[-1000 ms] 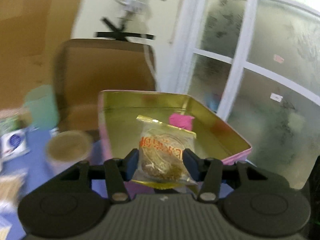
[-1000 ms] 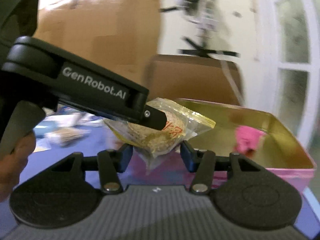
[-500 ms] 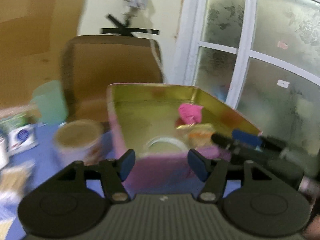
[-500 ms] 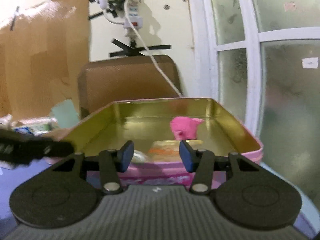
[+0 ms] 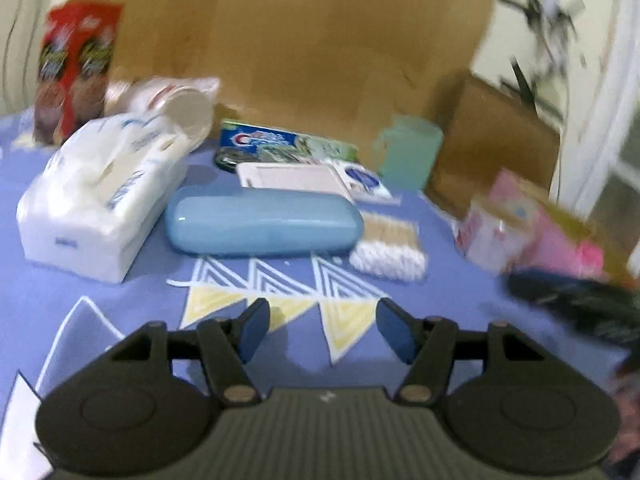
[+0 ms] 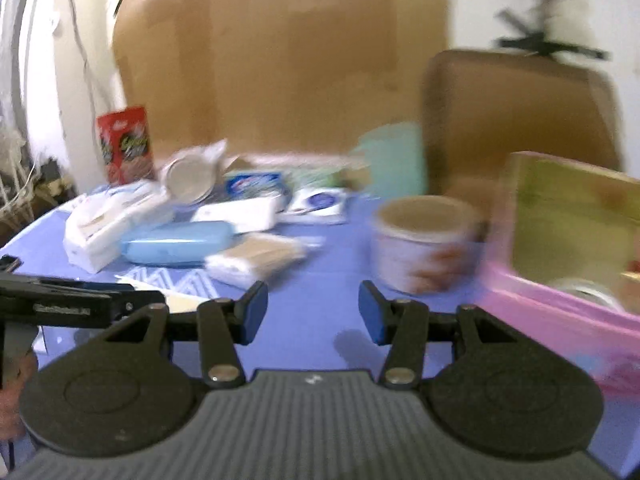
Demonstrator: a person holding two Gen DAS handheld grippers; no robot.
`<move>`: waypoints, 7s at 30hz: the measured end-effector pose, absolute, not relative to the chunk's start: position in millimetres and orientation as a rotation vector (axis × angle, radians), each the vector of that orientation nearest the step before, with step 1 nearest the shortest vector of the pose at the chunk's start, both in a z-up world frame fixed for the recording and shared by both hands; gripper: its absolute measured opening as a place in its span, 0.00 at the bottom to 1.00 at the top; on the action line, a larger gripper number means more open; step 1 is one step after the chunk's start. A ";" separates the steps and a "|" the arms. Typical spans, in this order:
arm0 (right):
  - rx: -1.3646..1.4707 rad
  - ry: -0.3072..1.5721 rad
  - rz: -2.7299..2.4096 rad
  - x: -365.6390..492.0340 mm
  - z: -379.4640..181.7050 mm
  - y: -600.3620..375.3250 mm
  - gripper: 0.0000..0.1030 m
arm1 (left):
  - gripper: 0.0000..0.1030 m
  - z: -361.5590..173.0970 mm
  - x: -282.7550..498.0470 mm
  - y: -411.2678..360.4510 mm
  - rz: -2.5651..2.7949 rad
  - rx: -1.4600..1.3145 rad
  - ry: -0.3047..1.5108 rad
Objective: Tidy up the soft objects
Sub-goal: 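Grasp the bag of cotton swabs with the right gripper, then drop the cotton swab bag into the pink tin, then grasp the white-and-blue wet-wipes pack with the right gripper, then drop the wet-wipes pack into the pink tin, then grasp the blue glasses case with the right gripper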
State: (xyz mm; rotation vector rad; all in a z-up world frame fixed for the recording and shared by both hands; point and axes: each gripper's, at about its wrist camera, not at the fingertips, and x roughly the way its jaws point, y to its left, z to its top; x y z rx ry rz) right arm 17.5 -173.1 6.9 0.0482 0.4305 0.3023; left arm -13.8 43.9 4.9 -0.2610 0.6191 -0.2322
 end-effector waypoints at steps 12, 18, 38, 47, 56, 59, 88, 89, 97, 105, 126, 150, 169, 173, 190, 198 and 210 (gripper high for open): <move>0.016 0.582 0.354 72.4 -9.8 -118.9 0.14 | 0.68 4.1 -15.8 51.3 -0.264 -0.319 0.594; 0.022 0.577 0.357 12.5 -14.6 -151.7 0.13 | 0.70 2.2 -12.2 53.3 -0.293 -0.342 0.613; -0.082 0.517 0.348 -1.9 -22.5 -151.6 0.42 | 0.49 6.0 3.2 -54.0 -0.531 -0.251 0.758; -0.121 0.193 0.145 -71.0 0.7 -191.7 0.37 | 0.59 67.6 -26.2 -123.9 -0.723 -0.143 0.560; -0.041 0.259 -0.217 -22.8 -0.3 -290.0 0.61 | 0.86 64.2 -12.9 -192.2 -0.692 -0.048 0.499; 0.083 0.230 -0.204 -38.6 -6.0 -306.6 0.62 | 0.87 54.6 -22.8 -162.1 -0.675 -0.053 0.485; 0.214 0.706 0.139 254.3 27.2 -125.9 0.61 | 0.88 -3.5 -7.2 25.4 -0.264 -0.260 0.614; 0.228 0.737 0.133 264.4 22.0 -122.9 0.61 | 0.88 -3.9 -6.5 26.6 -0.269 -0.266 0.612; 0.022 0.716 0.066 271.7 -10.2 -94.3 0.64 | 0.89 -3.5 -7.0 31.8 -0.312 -0.301 0.593; -0.014 0.567 0.158 179.6 22.9 -104.8 0.63 | 0.89 -5.0 -6.4 47.6 -0.279 -0.389 0.575; 0.043 0.499 0.182 -73.8 -39.6 -221.8 0.92 | 0.71 9.1 -18.2 -56.1 -0.631 -0.246 0.761; 0.124 0.173 -0.066 -23.8 7.6 -296.5 0.80 | 0.79 77.7 28.7 -239.2 -0.724 0.037 0.510; 0.044 0.108 -0.018 -45.8 -6.7 -254.4 0.71 | 0.81 11.0 -10.3 -49.3 -0.339 0.000 0.577; -0.024 0.171 0.114 -27.2 -3.5 -220.5 0.66 | 0.80 -4.8 -14.0 7.0 -0.174 -0.031 0.606; 0.169 0.718 0.361 221.7 4.3 -87.0 0.77 | 0.83 -9.0 -19.7 70.2 -0.148 -0.347 0.525; 0.221 0.712 0.399 200.8 8.0 -97.5 0.02 | 0.86 -11.9 -17.5 78.9 -0.169 -0.419 0.531; 0.076 0.622 0.452 149.2 26.2 -103.6 0.28 | 0.93 -6.4 -28.5 79.3 -0.132 -0.409 0.465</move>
